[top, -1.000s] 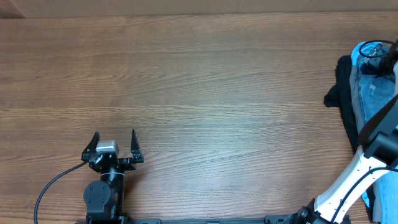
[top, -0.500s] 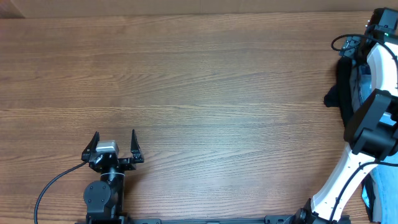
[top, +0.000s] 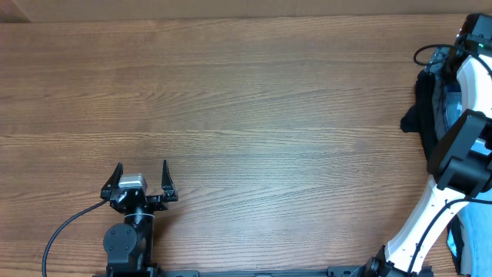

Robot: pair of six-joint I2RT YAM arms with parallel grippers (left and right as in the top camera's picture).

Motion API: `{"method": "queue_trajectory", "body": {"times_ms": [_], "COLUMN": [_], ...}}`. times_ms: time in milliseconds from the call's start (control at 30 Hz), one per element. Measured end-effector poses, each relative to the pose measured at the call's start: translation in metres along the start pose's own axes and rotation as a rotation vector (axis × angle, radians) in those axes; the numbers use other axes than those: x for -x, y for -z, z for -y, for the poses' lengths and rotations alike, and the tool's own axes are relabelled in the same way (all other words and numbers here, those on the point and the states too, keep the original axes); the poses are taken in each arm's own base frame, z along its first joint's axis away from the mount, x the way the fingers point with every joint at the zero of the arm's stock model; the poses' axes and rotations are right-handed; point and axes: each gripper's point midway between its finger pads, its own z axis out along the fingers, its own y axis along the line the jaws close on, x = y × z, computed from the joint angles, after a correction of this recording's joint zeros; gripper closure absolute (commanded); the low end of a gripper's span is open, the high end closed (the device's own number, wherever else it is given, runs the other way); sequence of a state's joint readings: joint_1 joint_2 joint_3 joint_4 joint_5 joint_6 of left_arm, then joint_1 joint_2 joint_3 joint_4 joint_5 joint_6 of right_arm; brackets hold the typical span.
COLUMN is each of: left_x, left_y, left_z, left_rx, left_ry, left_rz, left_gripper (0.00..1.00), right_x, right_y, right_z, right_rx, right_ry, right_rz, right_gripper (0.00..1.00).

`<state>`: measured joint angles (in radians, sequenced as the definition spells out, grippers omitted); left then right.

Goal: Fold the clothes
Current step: 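Lower the right gripper into the pile and close on the light-blue jeans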

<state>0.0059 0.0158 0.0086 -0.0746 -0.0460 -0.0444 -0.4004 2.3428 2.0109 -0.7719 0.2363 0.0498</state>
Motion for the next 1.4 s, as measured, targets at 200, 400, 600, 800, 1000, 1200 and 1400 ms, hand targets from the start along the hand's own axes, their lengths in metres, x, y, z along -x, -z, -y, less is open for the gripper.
{"method": "queue_trajectory", "body": {"times_ms": [200,400,600,800,1000,1200,1400], "left_x": [0.0,0.0,0.0,0.0,0.0,0.0,0.0], "left_y": [0.0,0.0,0.0,0.0,0.0,0.0,0.0], "left_z": [0.0,0.0,0.0,0.0,0.0,0.0,0.0], "left_rx": [0.0,0.0,0.0,0.0,0.0,0.0,0.0], "left_ry": [0.0,0.0,0.0,0.0,0.0,0.0,0.0], "left_rz": [0.0,0.0,0.0,0.0,0.0,0.0,0.0], "left_gripper": [0.0,0.0,0.0,0.0,0.0,0.0,0.0], "right_x": [-0.013,-0.019,-0.018,-0.018,-0.015,-0.014,-0.014], "right_y": [-0.018,-0.028,-0.028,-0.028,-0.025,-0.024,-0.025], "right_z": [0.002,0.01,0.011,0.011,0.011,0.011,0.016], "right_rx": [-0.009,-0.019,-0.021,-0.022,-0.021,-0.021,-0.025], "right_ry": [0.003,-0.011,-0.014,-0.02,-0.027,-0.034,-0.046], "right_rz": [-0.039,-0.059,-0.055,-0.055,-0.052,-0.052,-0.052], "right_gripper": [0.36,0.51,0.67,0.75,0.73,0.59,0.45]}}
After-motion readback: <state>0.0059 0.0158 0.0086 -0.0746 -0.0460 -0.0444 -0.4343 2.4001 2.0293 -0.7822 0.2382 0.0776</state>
